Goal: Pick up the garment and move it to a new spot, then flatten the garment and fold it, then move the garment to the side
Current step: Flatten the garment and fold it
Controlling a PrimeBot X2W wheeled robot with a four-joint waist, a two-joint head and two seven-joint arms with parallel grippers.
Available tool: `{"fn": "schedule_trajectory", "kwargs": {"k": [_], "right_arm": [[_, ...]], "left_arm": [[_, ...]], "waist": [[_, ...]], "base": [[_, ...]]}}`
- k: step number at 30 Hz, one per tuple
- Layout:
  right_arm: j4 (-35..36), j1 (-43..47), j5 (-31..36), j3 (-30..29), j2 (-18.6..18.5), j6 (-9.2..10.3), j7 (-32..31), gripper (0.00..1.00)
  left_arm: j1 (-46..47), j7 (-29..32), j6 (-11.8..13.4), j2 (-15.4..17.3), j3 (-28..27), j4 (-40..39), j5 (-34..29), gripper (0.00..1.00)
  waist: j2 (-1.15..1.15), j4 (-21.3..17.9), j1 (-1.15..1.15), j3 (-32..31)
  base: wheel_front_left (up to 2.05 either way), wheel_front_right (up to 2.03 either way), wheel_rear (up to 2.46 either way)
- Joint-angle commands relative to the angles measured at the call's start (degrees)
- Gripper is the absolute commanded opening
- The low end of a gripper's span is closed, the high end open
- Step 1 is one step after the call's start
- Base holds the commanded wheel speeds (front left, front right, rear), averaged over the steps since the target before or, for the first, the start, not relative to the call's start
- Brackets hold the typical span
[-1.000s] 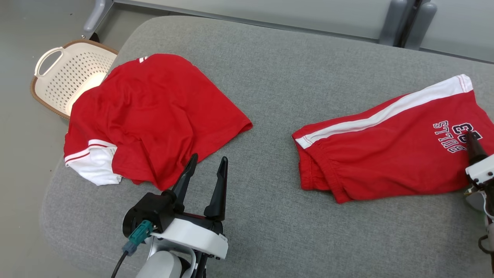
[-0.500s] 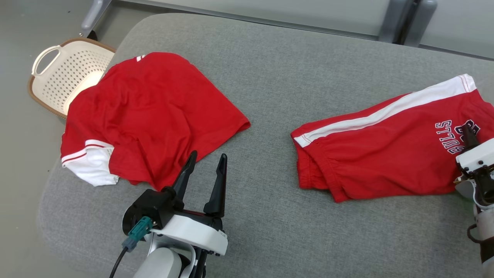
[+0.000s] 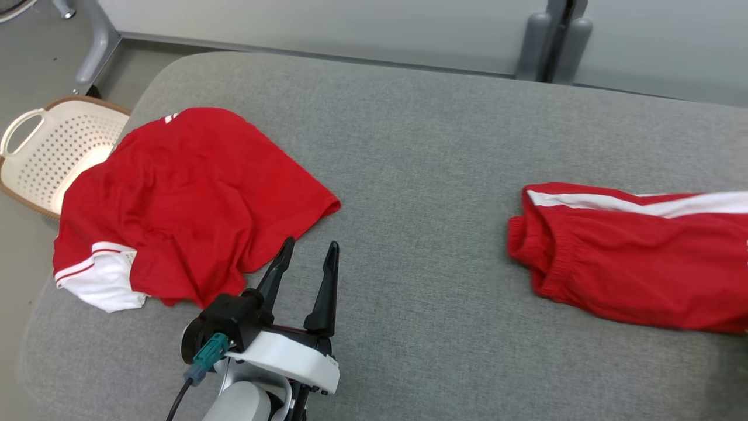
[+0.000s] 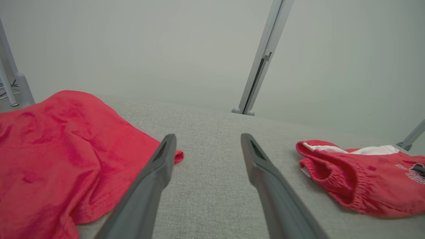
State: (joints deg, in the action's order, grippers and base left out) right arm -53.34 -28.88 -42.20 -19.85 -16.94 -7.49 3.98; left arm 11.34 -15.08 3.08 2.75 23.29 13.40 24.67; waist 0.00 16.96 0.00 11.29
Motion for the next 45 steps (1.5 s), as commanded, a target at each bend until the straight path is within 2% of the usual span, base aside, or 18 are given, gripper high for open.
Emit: {"fn": "schedule_trajectory", "kwargs": {"k": [1, 3, 8, 12, 19, 24, 27, 35, 36, 37, 38, 45], "right_arm": [[-0.40, 0.86, 0.94, -0.80, -0.58, 0.00, 1.63, 0.00], [-1.12, 2.42, 3.16, -1.63, -1.81, 0.00, 4.67, 0.00], [-2.60, 3.13, 7.01, -2.94, -1.54, -0.01, 8.61, 0.00], [0.41, 1.91, 7.74, -1.32, 1.18, -0.01, 9.77, 0.00], [11.35, 5.24, 6.07, 9.59, 4.77, -0.01, 10.29, 0.00], [18.70, 8.90, 4.81, 19.36, 4.48, 0.00, 9.86, 0.00], [20.77, 10.26, 5.47, 24.38, 3.27, 0.00, 9.18, 0.00], [21.58, 12.51, 4.12, 33.14, 2.18, 0.00, 7.55, 0.00], [21.18, 12.89, 4.06, 34.51, 1.90, 0.00, 6.50, 0.40], [21.18, 12.89, 4.06, 34.51, 1.90, 0.00, 6.50, 0.40], [21.17, 12.83, 4.51, 35.67, 1.24, 0.00, 6.35, 1.00], [22.68, 13.53, -0.39, 42.28, 1.08, 0.00, 3.80, 1.00]], "left_arm": [[-0.38, -0.12, -0.21, 0.26, -0.35, 0.17, -0.49, 1.00], [-0.72, -0.12, -0.41, 0.25, -0.58, 0.31, -0.71, 1.00], [-1.42, -0.12, -0.86, 0.28, -0.70, 0.84, -1.34, 1.00], [-1.47, -0.12, -1.01, 0.28, -0.34, 1.23, -1.69, 1.00], [-2.68, -0.12, -1.39, 0.26, -0.61, 1.92, -3.45, 1.00], [-3.48, -0.12, -1.32, 0.25, -0.95, 1.92, -3.42, 1.00], [-3.75, -0.12, -1.42, 0.26, -1.16, 1.81, -3.09, 1.00], [-4.70, -0.12, -1.28, 0.25, -1.54, 2.13, -2.87, 1.00], [-4.79, -0.12, -1.22, 0.26, -1.55, 2.16, -2.83, 1.00], [-4.79, -0.12, -1.22, 0.26, -1.55, 2.16, -2.83, 1.00], [-4.87, -0.12, -1.21, 0.26, -1.50, 2.22, -2.74, 1.00], [-4.88, -0.12, -1.06, 0.25, -1.64, 1.31, -1.18, 1.00]], "waist": [[0.00, -0.99, 0.00, -0.88], [0.00, -1.61, 0.00, -1.50], [0.00, -2.74, 0.00, -2.54], [0.00, -2.93, 0.00, -3.33], [0.00, -2.75, 0.00, -5.38], [0.00, -2.16, 0.00, -6.44], [0.00, -1.68, 0.00, -6.66], [0.00, 0.08, 0.00, -7.03], [0.00, 0.29, 0.00, -7.08], [0.00, 0.29, 0.00, -7.08], [0.00, 0.51, 0.00, -7.08], [0.00, 1.44, 0.00, -6.82]], "base": [[0.00, 0.00, 0.00], [0.00, 0.00, 0.00], [0.00, 0.00, 0.00], [0.00, 0.00, 0.00], [0.00, 0.00, 0.00], [0.00, 0.00, 0.00], [0.00, 0.00, 0.00], [0.00, 0.00, 0.00], [0.00, 0.00, 0.00], [0.00, 0.00, 0.00], [0.00, 0.00, 0.00], [0.00, 0.00, 0.00]]}}
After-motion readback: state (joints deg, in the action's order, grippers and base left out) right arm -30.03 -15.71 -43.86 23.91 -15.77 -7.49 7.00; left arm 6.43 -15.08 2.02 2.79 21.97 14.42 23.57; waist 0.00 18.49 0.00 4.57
